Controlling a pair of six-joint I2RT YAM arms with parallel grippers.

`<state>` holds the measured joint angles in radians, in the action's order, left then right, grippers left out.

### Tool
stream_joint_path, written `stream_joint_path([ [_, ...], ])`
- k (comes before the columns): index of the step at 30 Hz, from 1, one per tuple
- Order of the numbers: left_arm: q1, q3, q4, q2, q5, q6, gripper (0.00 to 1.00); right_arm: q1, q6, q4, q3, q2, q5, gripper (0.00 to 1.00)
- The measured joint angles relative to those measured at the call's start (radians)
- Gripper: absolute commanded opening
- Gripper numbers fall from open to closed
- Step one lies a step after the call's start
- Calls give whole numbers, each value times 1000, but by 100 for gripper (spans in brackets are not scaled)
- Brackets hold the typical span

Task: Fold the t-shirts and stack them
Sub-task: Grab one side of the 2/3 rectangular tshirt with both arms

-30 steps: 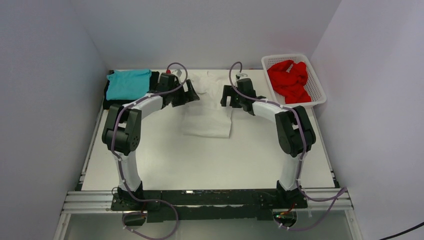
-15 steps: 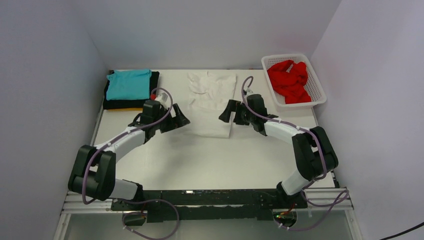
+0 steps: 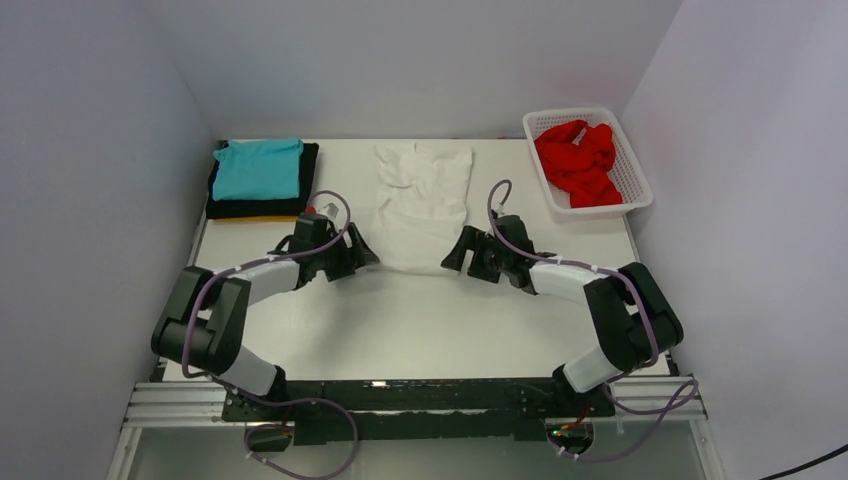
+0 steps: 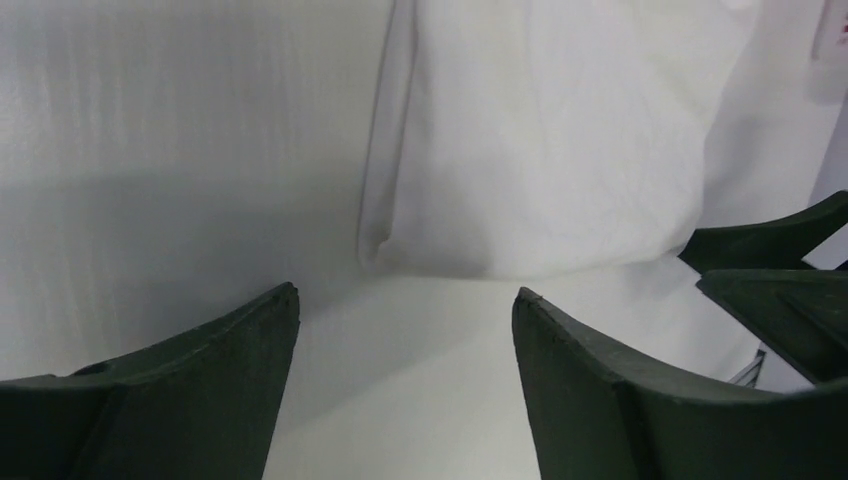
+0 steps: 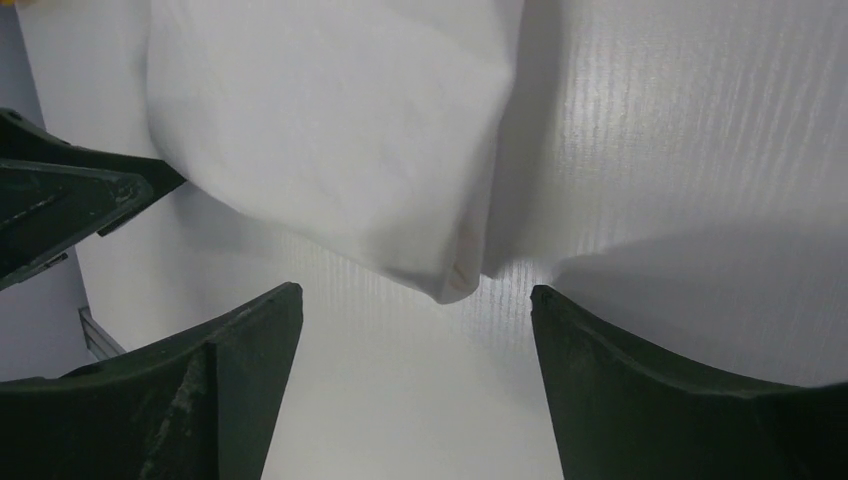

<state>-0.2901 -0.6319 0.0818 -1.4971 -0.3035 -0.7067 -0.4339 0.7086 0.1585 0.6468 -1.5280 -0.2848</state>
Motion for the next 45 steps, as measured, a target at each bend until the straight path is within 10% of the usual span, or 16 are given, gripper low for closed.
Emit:
stream_joint_path([
  [8, -1, -48, 86, -109, -30, -42, 53, -6, 80, 44, -8, -48, 13, 63],
  [17, -8, -33, 113, -150, -65, -70, 0, -8, 105, 68, -9, -84, -8, 35],
  [24, -11, -30, 120, -153, -74, -66, 0, -9, 106, 74, -32, -88, -9, 0],
  [31, -27, 8, 115, -116, -66, -66, 0, -11, 101, 70, -43, -82, -66, 0],
  [45, -208, 196, -410, 768, 48, -77, 0, -121, -32, -424, -69, 387, -328, 0],
])
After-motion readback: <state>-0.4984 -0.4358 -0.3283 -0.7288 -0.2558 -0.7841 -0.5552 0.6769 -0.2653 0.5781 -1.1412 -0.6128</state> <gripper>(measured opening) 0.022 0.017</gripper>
